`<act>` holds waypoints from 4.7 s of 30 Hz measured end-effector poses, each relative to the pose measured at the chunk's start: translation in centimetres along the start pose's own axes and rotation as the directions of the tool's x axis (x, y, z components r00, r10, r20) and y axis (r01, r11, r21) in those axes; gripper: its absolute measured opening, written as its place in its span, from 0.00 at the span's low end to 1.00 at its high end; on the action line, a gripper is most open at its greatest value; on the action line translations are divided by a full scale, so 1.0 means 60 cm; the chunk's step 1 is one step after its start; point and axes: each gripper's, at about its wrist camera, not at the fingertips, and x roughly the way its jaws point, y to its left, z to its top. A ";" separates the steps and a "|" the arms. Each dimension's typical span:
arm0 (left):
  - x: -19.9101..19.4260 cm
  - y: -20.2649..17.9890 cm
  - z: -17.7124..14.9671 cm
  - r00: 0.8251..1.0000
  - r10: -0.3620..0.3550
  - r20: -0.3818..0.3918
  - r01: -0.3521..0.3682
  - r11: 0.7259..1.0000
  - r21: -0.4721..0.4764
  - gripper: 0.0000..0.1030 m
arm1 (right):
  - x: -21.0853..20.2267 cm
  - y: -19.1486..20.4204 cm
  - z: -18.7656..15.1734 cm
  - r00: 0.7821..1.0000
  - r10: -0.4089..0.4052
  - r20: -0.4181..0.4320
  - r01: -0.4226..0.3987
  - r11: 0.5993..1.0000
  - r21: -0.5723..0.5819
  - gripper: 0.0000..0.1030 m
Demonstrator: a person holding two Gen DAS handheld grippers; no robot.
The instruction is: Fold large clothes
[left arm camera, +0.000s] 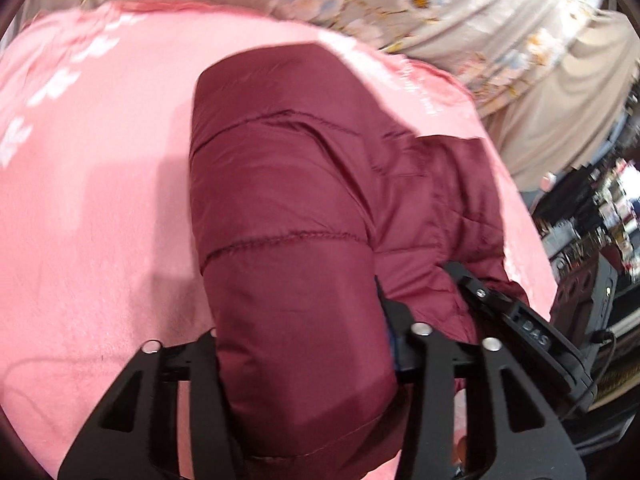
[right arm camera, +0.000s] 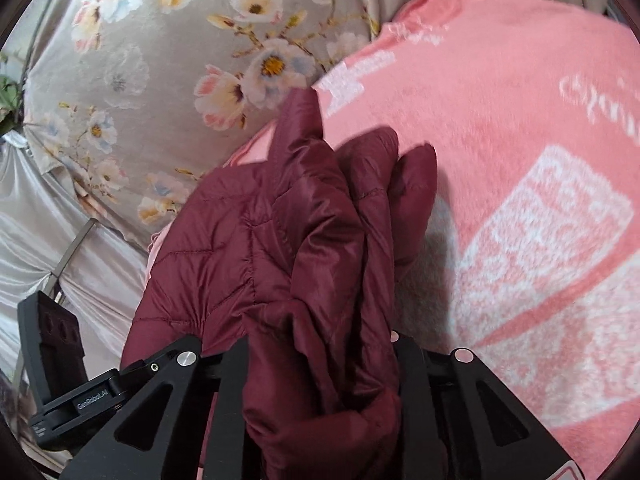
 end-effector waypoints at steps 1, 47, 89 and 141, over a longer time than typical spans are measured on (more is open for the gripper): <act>-0.011 -0.011 -0.001 1.000 -0.011 0.010 0.010 1.000 0.015 0.37 | -0.017 0.009 0.002 1.000 0.002 0.023 -0.001 1.000 -0.013 0.18; -0.624 -0.079 0.039 0.594 -0.310 0.743 -0.079 0.896 0.437 0.36 | -0.304 0.531 0.051 0.660 0.521 0.541 -0.039 0.743 -0.668 0.17; 0.016 0.439 0.213 0.955 -0.029 0.296 -0.015 0.989 0.146 0.36 | 0.467 0.339 -0.028 0.990 -0.050 0.128 0.103 0.890 -0.444 0.19; 0.035 0.368 0.178 0.838 0.518 0.173 -0.509 0.855 -0.096 0.81 | 0.469 0.308 -0.060 0.943 -0.334 0.004 0.279 0.783 -0.555 0.00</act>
